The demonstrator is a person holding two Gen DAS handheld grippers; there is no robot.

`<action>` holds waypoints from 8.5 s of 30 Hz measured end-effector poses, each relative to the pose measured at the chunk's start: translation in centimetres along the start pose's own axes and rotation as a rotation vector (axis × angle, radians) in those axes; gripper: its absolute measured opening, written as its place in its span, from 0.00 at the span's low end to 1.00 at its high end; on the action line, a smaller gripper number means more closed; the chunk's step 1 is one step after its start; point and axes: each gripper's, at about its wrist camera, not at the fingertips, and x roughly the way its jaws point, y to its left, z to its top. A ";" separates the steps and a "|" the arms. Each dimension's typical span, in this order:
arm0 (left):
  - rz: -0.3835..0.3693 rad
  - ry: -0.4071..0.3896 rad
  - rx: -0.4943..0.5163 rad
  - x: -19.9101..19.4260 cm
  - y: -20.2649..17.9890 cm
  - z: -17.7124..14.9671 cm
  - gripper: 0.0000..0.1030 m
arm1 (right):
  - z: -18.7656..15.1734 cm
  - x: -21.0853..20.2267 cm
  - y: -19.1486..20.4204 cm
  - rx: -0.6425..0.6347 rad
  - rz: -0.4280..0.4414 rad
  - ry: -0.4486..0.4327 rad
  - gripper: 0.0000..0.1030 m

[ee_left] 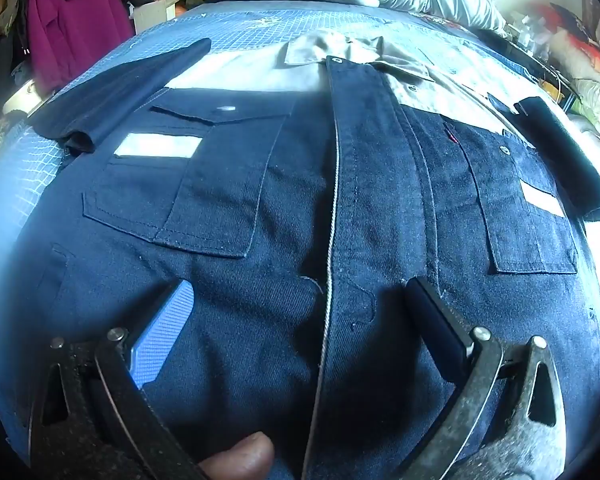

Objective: Fold small clothes

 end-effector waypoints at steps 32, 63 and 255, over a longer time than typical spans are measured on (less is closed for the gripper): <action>0.001 0.001 0.001 0.0 0.0 0.0 1.00 | 13.8 1.3 -17.2 0.438 0.326 0.018 1.00; -0.061 -0.106 -0.051 -5.4 1.5 3.0 1.00 | 30.9 -1.8 -8.4 0.249 0.613 -0.228 0.12; -0.061 -0.022 -0.055 2.5 21.7 10.3 0.42 | 17.3 10.7 19.3 0.114 0.681 0.223 0.01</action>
